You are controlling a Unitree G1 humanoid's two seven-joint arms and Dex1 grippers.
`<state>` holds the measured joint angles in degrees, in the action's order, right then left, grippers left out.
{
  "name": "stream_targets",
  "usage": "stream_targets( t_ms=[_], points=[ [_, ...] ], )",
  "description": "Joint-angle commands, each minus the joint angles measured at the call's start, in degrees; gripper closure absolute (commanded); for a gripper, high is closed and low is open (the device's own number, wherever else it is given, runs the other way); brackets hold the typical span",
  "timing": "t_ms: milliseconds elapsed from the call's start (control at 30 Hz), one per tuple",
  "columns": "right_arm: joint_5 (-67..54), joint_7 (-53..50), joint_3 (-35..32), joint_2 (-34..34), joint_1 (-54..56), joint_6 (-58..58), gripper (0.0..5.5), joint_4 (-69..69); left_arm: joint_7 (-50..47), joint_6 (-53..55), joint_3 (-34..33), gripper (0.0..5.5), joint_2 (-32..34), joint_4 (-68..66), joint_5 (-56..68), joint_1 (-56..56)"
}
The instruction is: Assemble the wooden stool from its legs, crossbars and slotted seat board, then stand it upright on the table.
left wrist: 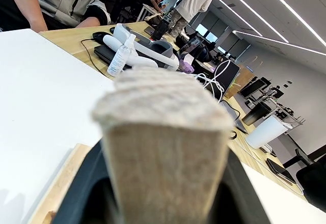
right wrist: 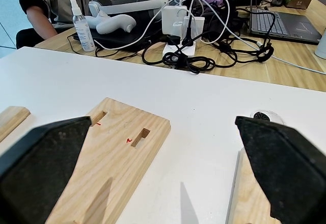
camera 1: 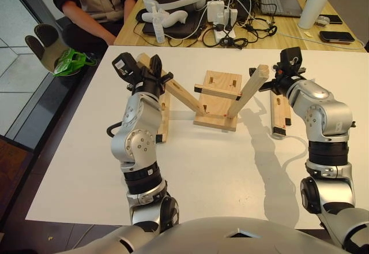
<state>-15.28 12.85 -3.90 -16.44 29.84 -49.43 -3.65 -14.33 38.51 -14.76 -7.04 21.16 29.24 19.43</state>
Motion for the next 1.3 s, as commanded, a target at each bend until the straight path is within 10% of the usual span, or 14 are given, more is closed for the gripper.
stream_targets(
  t_ms=[33, 1300],
  points=[
    [0.4, -0.3, -0.6, -0.3, 1.3, 0.1, 0.10, 0.5, 1.6, -1.7, 1.5, 4.49, -0.9, -1.5, 0.0, -1.4],
    [0.8, -0.3, -1.1, -0.5, 2.6, 0.6, 0.10, 1.1, 8.1, -3.1, 9.1, 4.49, 7.1, -1.6, -8.5, -2.2]
  ],
)
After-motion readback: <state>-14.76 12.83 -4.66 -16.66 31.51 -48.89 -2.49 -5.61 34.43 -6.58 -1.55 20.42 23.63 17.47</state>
